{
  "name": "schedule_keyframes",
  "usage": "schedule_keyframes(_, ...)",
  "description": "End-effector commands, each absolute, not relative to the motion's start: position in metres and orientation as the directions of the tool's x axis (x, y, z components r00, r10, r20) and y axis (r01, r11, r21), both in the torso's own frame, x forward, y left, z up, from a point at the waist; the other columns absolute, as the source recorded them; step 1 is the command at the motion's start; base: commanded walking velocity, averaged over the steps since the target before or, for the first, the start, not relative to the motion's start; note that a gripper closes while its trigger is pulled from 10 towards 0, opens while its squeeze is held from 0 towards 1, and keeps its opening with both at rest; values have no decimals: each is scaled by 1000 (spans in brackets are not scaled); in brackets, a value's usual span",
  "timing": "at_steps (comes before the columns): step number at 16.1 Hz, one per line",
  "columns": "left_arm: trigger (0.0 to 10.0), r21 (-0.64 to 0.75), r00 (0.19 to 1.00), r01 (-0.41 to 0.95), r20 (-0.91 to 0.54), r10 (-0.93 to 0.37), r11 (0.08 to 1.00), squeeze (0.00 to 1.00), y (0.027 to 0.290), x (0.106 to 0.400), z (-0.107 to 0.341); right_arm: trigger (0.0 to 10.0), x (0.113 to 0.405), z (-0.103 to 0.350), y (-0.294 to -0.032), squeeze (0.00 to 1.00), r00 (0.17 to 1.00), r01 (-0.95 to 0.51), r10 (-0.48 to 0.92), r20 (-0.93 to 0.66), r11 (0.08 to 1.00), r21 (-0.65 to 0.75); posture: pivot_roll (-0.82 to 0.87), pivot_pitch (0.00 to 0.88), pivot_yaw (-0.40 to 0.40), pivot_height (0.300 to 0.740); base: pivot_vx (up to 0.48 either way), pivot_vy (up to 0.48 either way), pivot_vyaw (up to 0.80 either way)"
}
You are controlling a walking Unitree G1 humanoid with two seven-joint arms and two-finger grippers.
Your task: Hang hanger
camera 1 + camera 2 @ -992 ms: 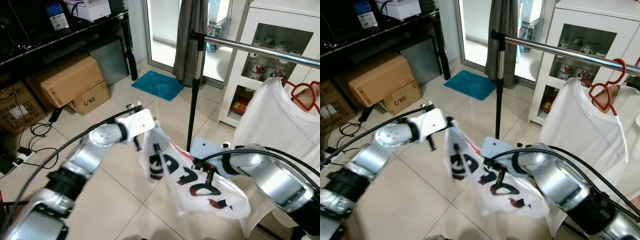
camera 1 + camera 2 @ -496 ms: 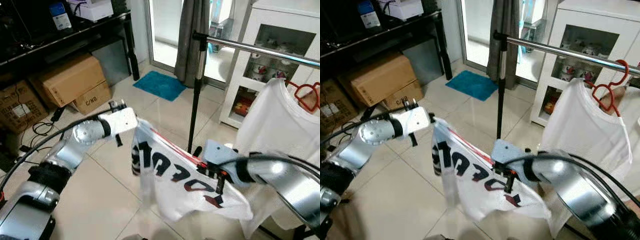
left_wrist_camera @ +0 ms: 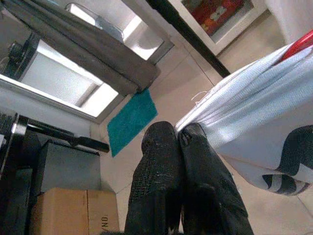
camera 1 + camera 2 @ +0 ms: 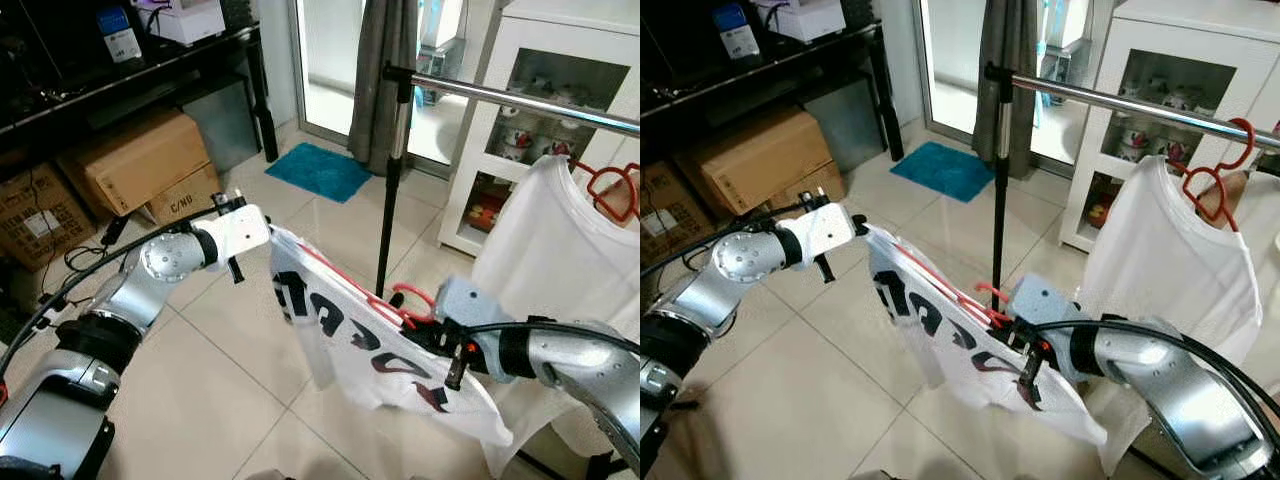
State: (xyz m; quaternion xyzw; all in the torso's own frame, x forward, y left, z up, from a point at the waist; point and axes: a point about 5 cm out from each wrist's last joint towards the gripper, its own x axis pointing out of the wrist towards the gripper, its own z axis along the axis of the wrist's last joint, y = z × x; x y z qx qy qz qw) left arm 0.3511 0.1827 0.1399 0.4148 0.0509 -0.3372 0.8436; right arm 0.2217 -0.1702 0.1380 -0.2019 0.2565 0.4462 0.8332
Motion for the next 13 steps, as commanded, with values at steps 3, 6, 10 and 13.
schedule_keyframes(3,0,648,923,379,-213,-321,660,0,236,360,169,0,231,127,-185,0,584,-741,523,-621,655,-146,-136,0,114,740,0,0,0)
schedule_keyframes(6,0,601,871,454,-145,-469,657,0,191,361,167,0,246,137,-163,0,681,-685,555,-478,714,-146,-136,0,100,740,0,0,0)
schedule_keyframes(10,0,590,824,494,-82,-561,639,0,164,360,171,0,255,143,-159,0,776,-596,524,-353,791,-137,-137,0,92,740,0,0,0)
schedule_keyframes(13,0,611,765,549,-93,-637,571,0,151,354,171,0,261,156,-153,0,826,-552,511,-239,820,-154,-135,0,92,740,0,0,0)
